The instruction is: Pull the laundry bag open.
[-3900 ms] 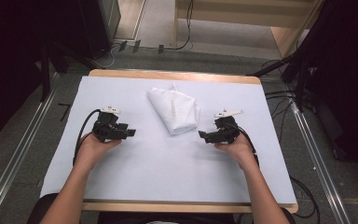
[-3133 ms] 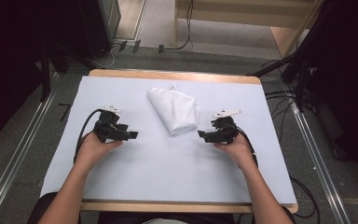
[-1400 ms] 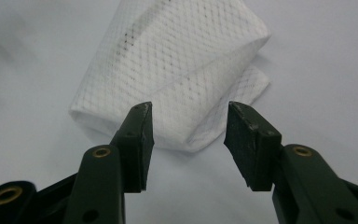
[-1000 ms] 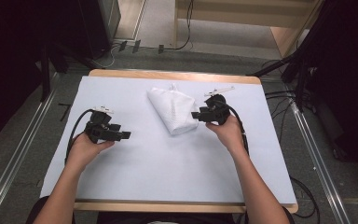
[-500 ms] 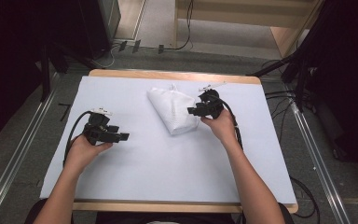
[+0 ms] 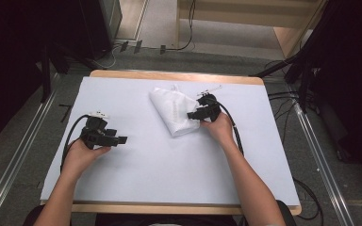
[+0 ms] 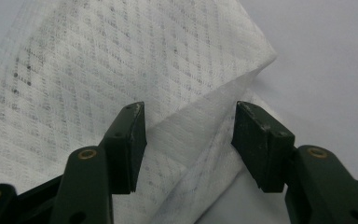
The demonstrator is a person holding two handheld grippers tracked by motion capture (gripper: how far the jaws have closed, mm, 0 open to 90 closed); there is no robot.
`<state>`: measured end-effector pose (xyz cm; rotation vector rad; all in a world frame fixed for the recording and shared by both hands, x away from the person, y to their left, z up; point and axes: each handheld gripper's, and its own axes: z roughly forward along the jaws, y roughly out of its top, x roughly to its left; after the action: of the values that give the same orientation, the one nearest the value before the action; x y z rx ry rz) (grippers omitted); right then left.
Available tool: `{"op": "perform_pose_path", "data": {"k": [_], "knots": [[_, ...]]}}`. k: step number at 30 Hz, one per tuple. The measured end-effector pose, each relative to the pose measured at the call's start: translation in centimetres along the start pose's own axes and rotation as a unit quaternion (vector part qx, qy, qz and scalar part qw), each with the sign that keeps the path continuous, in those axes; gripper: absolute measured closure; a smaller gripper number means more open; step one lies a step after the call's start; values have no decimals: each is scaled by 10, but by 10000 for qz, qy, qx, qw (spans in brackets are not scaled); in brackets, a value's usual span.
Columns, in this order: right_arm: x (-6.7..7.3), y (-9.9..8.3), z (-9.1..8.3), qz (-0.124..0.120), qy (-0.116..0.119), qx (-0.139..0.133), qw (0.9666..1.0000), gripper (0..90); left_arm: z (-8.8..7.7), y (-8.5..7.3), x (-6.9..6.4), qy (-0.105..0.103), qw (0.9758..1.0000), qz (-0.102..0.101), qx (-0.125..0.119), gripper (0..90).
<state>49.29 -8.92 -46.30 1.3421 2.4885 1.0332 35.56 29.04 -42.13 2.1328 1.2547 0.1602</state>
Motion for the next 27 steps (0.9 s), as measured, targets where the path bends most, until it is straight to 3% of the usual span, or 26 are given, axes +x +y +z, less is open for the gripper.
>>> {"op": "perform_pose_path", "data": {"k": [7,8,11,12,14,17,27], "knots": [[5,-4,1,-216,-139,-130,9996,601,-2,-1,2,12,10000,-37,-32,379],[7,-5,1,-278,-188,-160,9993,666,-2,-1,2,10,10000,-29,-20,379],[10,-6,2,-388,-241,-190,9988,733,-1,-1,2,-6,10000,1,13,379],[11,-7,1,-412,-319,-176,9985,806,0,0,1,-1,10000,-4,0,379],[10,-7,0,-422,-259,-151,9987,855,0,0,1,-7,10000,3,-13,379],[11,-6,-1,-382,-190,-144,9990,899,1,1,1,-19,10000,8,-8,379],[15,4,-19,-283,70,-317,9991,900,-1,1,2,-36,10000,-43,-54,380]]}}
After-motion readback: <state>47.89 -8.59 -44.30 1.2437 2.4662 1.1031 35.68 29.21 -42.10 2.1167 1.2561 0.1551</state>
